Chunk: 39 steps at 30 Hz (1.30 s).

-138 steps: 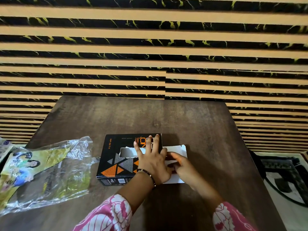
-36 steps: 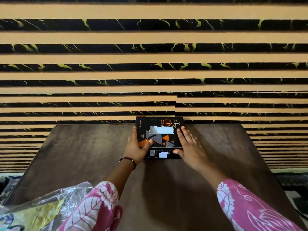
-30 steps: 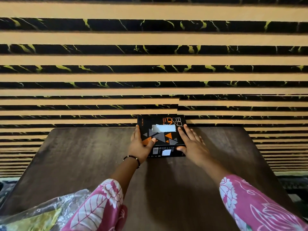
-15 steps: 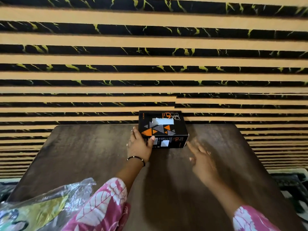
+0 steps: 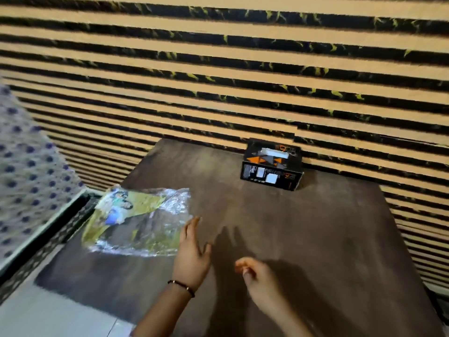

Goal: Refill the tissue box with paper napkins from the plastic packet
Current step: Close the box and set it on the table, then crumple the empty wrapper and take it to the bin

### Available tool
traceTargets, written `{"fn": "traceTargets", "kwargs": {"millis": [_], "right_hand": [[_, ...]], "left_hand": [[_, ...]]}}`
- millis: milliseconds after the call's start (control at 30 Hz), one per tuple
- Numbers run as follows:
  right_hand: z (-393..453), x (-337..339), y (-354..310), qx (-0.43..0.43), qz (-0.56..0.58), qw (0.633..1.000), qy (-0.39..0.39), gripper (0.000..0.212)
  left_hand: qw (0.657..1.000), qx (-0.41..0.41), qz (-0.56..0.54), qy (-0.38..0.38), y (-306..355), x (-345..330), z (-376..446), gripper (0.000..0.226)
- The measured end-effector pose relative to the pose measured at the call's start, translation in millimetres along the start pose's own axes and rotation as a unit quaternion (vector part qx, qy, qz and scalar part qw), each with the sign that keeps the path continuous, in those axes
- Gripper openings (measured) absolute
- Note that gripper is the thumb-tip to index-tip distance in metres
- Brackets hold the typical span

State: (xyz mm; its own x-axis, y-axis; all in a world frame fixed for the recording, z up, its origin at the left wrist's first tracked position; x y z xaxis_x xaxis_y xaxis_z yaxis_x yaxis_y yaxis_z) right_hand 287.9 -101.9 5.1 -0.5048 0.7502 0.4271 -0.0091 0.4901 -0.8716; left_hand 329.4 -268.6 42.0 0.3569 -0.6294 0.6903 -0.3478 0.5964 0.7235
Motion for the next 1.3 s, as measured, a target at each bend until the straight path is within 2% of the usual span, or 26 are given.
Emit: {"fn": "traceTargets", "kwargs": {"millis": [167, 333, 433, 567, 633, 733, 800, 833, 867, 967, 1033, 1100, 1167, 1233, 1300], "right_hand": [[-0.6, -48.6, -27.4, 0.009, -0.002, 0.997, -0.079, 0.035], [11.3, -91.7, -49.8, -0.006, 0.03, 0.993, -0.117, 0.024], [33.5, -112.9, -61.8, -0.024, 0.057, 0.996, -0.068, 0.018], [65.7, -126.6, -73.7, -0.091, 0.109, 0.988, 0.055, 0.037], [82.5, -137.2, -78.7, -0.132, 0.115, 0.982, 0.077, 0.049], [95.0, -149.7, -90.8, -0.139, 0.003, 0.988, 0.073, 0.053], [93.8, -161.4, -98.3, -0.123, -0.11, 0.985, 0.043, 0.06], [93.6, -169.4, -99.9, -0.115, -0.132, 0.984, 0.028, 0.063], [92.4, -178.3, -102.7, -0.119, -0.113, 0.986, 0.012, 0.064], [88.0, -204.2, -107.9, -0.154, 0.131, 0.979, -0.027, 0.06], [83.8, -216.4, -113.8, -0.134, 0.202, 0.969, -0.036, 0.058], [77.6, -228.1, -118.9, -0.098, 0.255, 0.961, -0.047, 0.064], [72.1, -231.9, -116.7, -0.078, 0.283, 0.956, -0.004, 0.063], [65.7, -222.0, -112.3, -0.062, 0.256, 0.959, 0.1, 0.05], [58.2, -207.5, -107.6, -0.047, 0.211, 0.962, 0.164, 0.052]], "left_hand": [[0.994, 0.048, 0.034, 0.091, -49.7, 59.1, -32.0, 0.059], [0.992, 0.056, 0.095, 0.065, -100.3, 98.3, -34.5, 0.064], [0.988, 0.086, 0.11, 0.059, -135.8, 120.9, -12.6, 0.065], [0.984, 0.114, 0.131, 0.046, -176.6, 146.5, 27.5, 0.074], [0.986, 0.114, 0.117, 0.033, -194.8, 159.7, 48.9, 0.079], [0.989, 0.109, 0.057, -0.077, -214.8, 164.1, 71.9, 0.087], [0.98, 0.098, 0.031, -0.171, -213.2, 157.2, 75.2, 0.088], [0.976, 0.085, 0.027, -0.2, -209.8, 153.6, 74.9, 0.086], [0.974, 0.069, 0.016, -0.216, -206.6, 149.5, 76.1, 0.082], [0.965, 0.076, -0.074, -0.241, -192.1, 135.4, 72.5, 0.053], [0.922, 0.117, -0.239, -0.28, -182.8, 124.6, 69.3, 0.03], [0.877, 0.156, -0.356, -0.285, -176.8, 114.8, 68.8, 0.024], [0.846, 0.174, -0.407, -0.297, -173.0, 111.4, 67.0, 0.029], [0.821, 0.182, -0.423, -0.337, -173.4, 106.8, 62.4, 0.027], [0.843, 0.166, -0.369, -0.355, -177.7, 100.8, 56.7, 0.018]]}}
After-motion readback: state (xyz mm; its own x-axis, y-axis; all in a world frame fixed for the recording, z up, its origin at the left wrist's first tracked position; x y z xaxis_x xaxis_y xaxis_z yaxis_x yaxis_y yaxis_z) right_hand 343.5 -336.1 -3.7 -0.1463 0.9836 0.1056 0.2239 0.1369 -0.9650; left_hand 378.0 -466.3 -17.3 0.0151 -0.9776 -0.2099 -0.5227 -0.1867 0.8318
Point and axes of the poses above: each hand's wrist, its own z-axis towards the middle knuckle, its own x-axis out of the back of the hand, y = z × x, the point moved 3 cm from there along z, towards the middle knuckle, and after that the axes turned 9 degrees about z, right-handed, at the moved point
